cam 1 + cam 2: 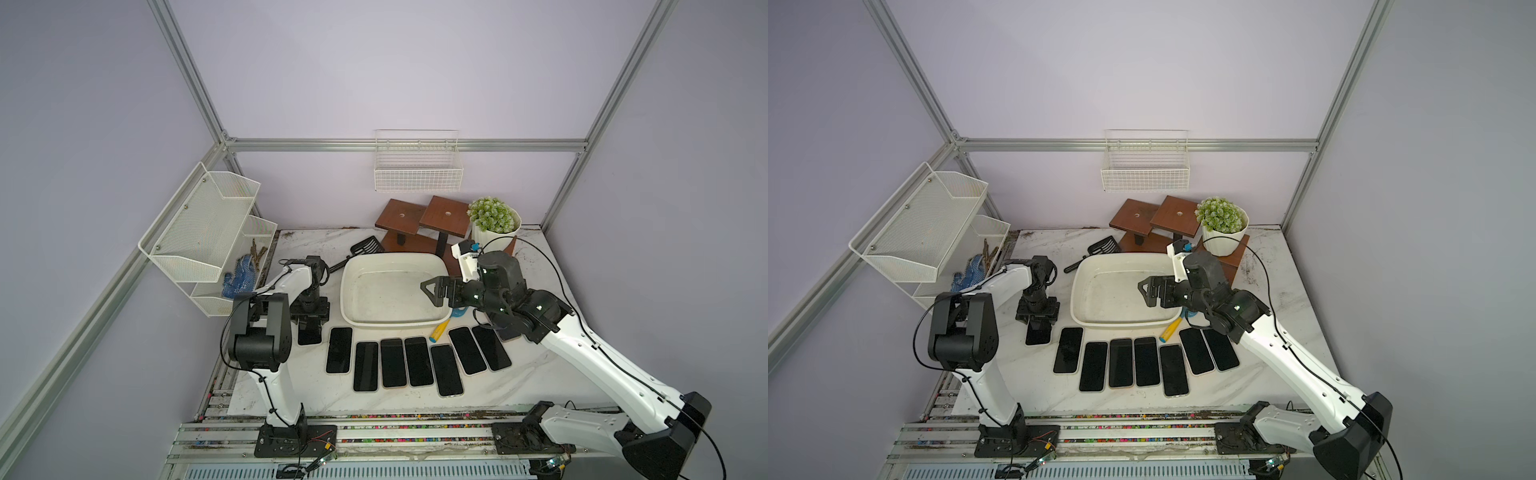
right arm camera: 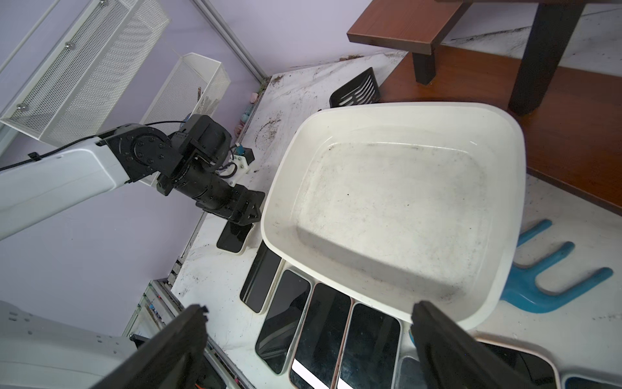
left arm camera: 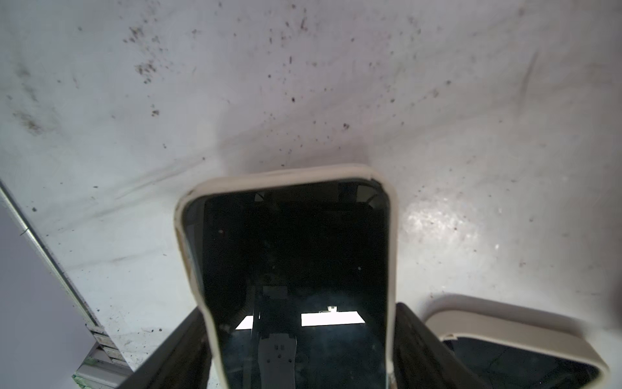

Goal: Take the phone out of the storage box
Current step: Reset both arms

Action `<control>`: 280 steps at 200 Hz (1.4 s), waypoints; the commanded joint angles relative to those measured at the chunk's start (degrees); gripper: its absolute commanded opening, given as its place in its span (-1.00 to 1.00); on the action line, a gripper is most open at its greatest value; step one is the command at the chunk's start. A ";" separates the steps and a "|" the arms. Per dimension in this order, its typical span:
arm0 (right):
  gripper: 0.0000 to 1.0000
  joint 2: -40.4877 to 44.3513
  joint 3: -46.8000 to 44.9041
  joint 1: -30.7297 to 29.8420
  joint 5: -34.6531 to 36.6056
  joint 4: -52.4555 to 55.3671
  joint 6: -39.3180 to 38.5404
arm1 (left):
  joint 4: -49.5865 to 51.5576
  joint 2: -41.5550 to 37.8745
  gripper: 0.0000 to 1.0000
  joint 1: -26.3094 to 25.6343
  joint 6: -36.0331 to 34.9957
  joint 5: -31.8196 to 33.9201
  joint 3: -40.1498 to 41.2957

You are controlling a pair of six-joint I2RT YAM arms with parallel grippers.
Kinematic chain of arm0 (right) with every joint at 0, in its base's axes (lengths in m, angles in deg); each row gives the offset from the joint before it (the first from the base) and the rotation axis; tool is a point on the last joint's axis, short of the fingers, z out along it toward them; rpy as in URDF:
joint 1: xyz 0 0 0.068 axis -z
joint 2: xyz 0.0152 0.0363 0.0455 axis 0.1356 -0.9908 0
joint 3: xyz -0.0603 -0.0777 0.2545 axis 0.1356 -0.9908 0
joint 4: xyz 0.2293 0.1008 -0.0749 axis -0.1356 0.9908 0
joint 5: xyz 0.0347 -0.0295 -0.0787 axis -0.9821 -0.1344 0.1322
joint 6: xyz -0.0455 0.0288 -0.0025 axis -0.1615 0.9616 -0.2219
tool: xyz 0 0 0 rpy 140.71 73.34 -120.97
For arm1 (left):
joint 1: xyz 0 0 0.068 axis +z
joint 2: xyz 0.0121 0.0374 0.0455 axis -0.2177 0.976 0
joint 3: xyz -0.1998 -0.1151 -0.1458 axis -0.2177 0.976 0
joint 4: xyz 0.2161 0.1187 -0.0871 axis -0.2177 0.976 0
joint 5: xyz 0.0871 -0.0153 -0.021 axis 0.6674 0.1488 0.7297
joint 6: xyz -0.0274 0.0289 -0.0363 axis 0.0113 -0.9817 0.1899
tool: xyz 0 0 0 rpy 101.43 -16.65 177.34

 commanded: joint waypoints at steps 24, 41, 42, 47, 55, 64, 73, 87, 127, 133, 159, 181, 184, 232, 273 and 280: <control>1.00 4.06 -2.73 -0.04 3.87 3.18 -0.72 | -2.51 0.39 0.38 0.17 -0.41 -0.28 1.53; 1.00 5.25 -3.25 -0.03 4.89 3.88 -0.61 | -3.23 0.57 0.50 0.17 -0.10 -1.16 2.75; 1.00 5.26 -3.26 -0.03 4.94 3.95 -0.66 | -3.24 0.59 0.51 0.17 -0.07 -1.22 2.80; 1.00 5.59 -3.40 0.05 5.14 4.17 -0.64 | -3.39 0.77 0.54 0.17 0.03 -1.48 3.14; 1.00 6.01 -3.53 0.00 5.48 4.43 -0.54 | -3.51 1.17 0.56 0.17 0.08 -1.98 3.59; 1.00 6.39 -3.63 0.06 5.83 4.70 -0.46 | -3.60 1.52 0.61 0.17 0.30 -2.54 3.95; 1.00 6.68 -3.71 0.03 6.10 4.97 -0.43 | -3.69 1.80 0.64 0.17 0.54 -3.14 4.22; 1.00 7.17 -3.71 -0.02 6.45 5.24 -0.28 | -3.80 1.70 0.70 0.17 0.79 -3.89 4.42; 1.00 8.00 -3.63 0.14 7.24 5.59 0.11 | -3.42 0.21 0.91 0.26 1.45 -7.84 4.42; 1.00 8.09 -3.58 0.15 7.27 5.60 0.17 | -3.34 -0.27 0.95 0.26 1.45 -8.54 4.34; 1.00 8.59 -2.93 0.17 8.09 6.03 0.27 | -2.73 -3.25 1.00 0.35 4.14 -11.40 4.08; 1.00 9.22 -2.44 0.32 9.05 6.38 -0.14 | -1.59 -6.77 1.00 0.35 5.42 -13.40 3.24; 1.00 9.27 -2.40 0.40 9.24 6.39 -0.17 | -1.44 -7.23 1.00 0.35 5.59 -13.65 3.05; 1.00 9.53 -0.94 1.87 12.03 6.74 -2.72 | 0.47 -16.43 1.00 0.35 8.23 -14.82 0.86; 1.00 5.25 2.44 7.54 13.32 7.89 -6.42 | -2.10 -25.91 1.00 0.35 10.12 -13.04 2.36; 1.00 4.29 2.84 9.01 13.16 7.73 -6.87 | -3.00 -27.94 1.00 0.35 10.47 -12.39 2.93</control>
